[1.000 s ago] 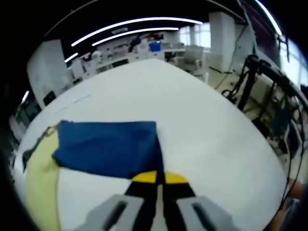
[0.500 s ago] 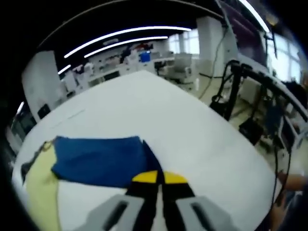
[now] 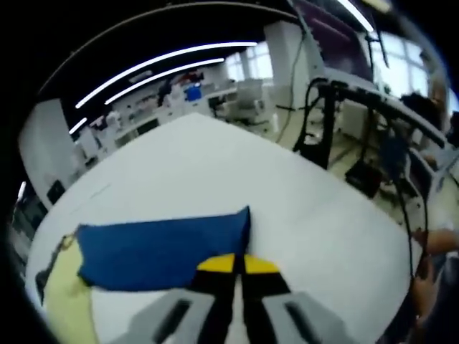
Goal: Fold the garment on the visible template until the final outline fits inside the template.
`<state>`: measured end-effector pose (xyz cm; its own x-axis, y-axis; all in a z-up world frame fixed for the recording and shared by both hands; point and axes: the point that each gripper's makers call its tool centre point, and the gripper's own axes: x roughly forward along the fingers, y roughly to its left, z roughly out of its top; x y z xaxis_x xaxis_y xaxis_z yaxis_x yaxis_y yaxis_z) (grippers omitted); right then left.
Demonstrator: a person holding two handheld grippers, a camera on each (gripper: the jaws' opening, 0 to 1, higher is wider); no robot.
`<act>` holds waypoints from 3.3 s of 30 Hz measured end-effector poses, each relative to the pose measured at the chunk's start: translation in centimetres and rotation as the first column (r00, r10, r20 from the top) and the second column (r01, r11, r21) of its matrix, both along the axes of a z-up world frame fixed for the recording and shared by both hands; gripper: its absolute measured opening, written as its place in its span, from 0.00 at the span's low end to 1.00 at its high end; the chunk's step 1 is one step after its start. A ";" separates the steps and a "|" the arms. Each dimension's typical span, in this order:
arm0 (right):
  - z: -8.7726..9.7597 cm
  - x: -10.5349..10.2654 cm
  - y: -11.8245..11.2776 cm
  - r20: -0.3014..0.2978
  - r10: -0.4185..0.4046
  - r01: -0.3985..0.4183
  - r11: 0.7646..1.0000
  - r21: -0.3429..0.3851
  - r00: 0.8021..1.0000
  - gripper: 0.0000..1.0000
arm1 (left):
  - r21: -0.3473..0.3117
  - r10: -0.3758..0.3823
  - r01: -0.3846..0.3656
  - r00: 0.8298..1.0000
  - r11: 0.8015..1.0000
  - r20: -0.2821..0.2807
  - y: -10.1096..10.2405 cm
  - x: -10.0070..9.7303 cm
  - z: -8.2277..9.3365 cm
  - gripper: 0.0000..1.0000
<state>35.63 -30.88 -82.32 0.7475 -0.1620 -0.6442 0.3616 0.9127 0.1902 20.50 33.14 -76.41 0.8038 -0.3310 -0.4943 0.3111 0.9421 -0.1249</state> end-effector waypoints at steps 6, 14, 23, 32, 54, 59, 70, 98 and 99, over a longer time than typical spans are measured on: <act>0.4 0.7 0.4 0.013 0.019 -0.019 1.000 0.001 1.000 0.00 | -0.001 0.003 -0.003 1.000 1.000 -0.010 0.1 -0.1 -0.3 0.93; 1.5 2.1 1.1 0.028 0.071 -0.070 0.997 -0.024 0.997 0.00 | 0.000 -0.012 0.012 1.000 1.000 -0.028 -0.2 -0.4 -0.7 0.99; 3.0 3.4 3.1 0.042 0.149 -0.146 0.988 -0.057 0.988 0.00 | 0.006 -0.007 0.007 1.000 1.000 -0.020 0.1 -0.6 -0.8 0.99; 4.5 4.5 6.3 0.064 0.213 -0.209 0.976 -0.061 0.975 0.00 | 0.012 -0.014 0.014 1.000 1.000 -0.018 0.0 -0.6 -0.7 0.98; 4.8 8.4 15.2 0.082 0.403 -0.405 0.915 0.005 0.912 0.00 | -0.018 -0.009 0.009 1.000 1.000 -0.012 -0.2 -0.6 -0.7 0.97; 4.8 8.5 18.1 0.087 0.437 -0.439 0.898 0.013 0.895 0.00 | -0.023 -0.014 0.014 1.000 1.000 -0.007 -0.4 -0.7 -0.6 0.97; 4.7 9.5 23.1 0.092 0.502 -0.507 0.861 0.036 0.860 0.00 | -0.035 -0.021 0.020 1.000 0.999 -0.005 -0.5 -0.7 -0.6 0.98; 5.0 9.5 36.0 0.117 0.642 -0.652 0.753 0.093 0.758 0.00 | -0.035 -0.043 0.043 0.999 0.998 0.003 -1.0 -0.7 -0.4 0.98; 5.0 9.5 36.4 0.116 0.648 -0.658 0.748 0.090 0.752 0.00 | -0.036 -0.043 0.043 0.999 0.998 0.004 -1.0 -0.7 -0.4 0.99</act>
<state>45.11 5.55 -77.32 0.6872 0.4562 -0.5653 -0.3340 0.8895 0.3119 19.80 32.12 -76.81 0.7900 -0.3828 -0.4789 0.3515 0.9228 -0.1578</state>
